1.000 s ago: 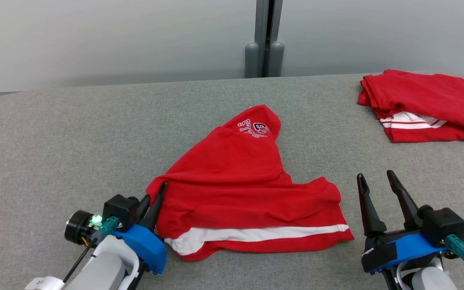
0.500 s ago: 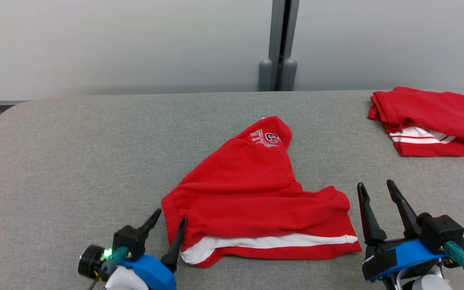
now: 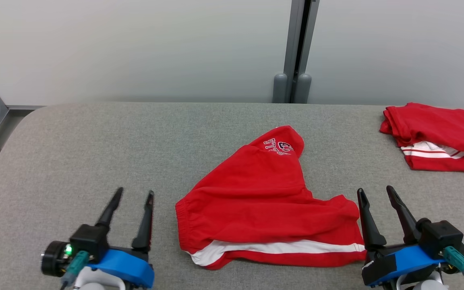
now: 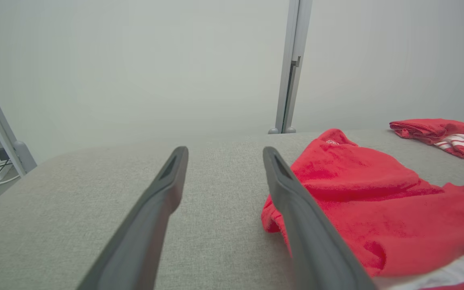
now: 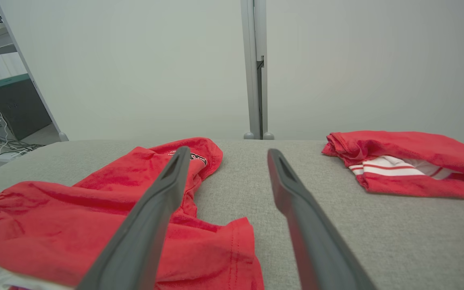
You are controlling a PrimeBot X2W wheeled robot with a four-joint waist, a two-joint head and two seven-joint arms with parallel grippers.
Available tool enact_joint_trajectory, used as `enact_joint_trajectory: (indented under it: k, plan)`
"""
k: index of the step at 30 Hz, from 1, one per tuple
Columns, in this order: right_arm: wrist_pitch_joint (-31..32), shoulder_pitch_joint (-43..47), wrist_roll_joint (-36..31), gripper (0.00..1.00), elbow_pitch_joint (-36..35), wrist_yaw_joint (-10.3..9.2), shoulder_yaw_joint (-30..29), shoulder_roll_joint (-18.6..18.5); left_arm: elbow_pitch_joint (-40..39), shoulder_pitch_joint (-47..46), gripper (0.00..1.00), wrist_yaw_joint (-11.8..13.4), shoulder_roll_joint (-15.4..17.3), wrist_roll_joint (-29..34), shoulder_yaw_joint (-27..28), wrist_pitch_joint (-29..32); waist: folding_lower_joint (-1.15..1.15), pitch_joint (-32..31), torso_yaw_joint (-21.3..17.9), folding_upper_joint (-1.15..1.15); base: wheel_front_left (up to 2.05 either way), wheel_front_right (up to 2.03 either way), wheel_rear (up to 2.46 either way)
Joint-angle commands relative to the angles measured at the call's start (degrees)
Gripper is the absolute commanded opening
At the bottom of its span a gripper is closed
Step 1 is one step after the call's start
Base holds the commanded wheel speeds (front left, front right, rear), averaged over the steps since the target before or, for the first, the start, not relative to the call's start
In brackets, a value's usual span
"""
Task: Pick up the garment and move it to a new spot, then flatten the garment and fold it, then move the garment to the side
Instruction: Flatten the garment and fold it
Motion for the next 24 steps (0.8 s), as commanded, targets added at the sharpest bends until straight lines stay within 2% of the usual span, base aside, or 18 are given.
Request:
enact_joint_trajectory:
  k: [1, 7, 14, 24]
  plan:
    - [-0.2, 0.7, 0.1, 1.00, -0.3, 0.00, 0.1, 0.1, -3.0, 1.5, 1.00, 1.1, 0.3, 1.6, 3.0, -0.2, 0.00, -0.2, -0.1, 0.00, 0.00, 0.00, 0.00]
    - [-0.2, 2.2, -0.7, 1.00, -1.3, 0.00, -0.9, -0.7, -9.1, 5.9, 1.00, 3.2, 0.1, 5.4, 10.1, -0.2, 0.00, -0.9, -0.6, 0.00, 0.00, 0.00, 0.00]
    - [-0.2, 5.9, -1.7, 1.00, -2.7, 0.00, -2.5, -0.7, -11.8, 10.0, 1.00, 4.4, -0.4, 8.3, 14.1, -0.2, 0.00, -1.3, -0.8, 0.00, 0.00, 0.00, 0.00]
    - [-0.2, 7.3, -2.0, 1.00, -2.4, 0.00, -2.7, -0.7, -12.6, 12.9, 1.00, 3.9, -2.2, 11.2, 16.7, -0.2, 0.00, -1.3, -1.1, 0.00, 0.00, 0.00, 0.00]
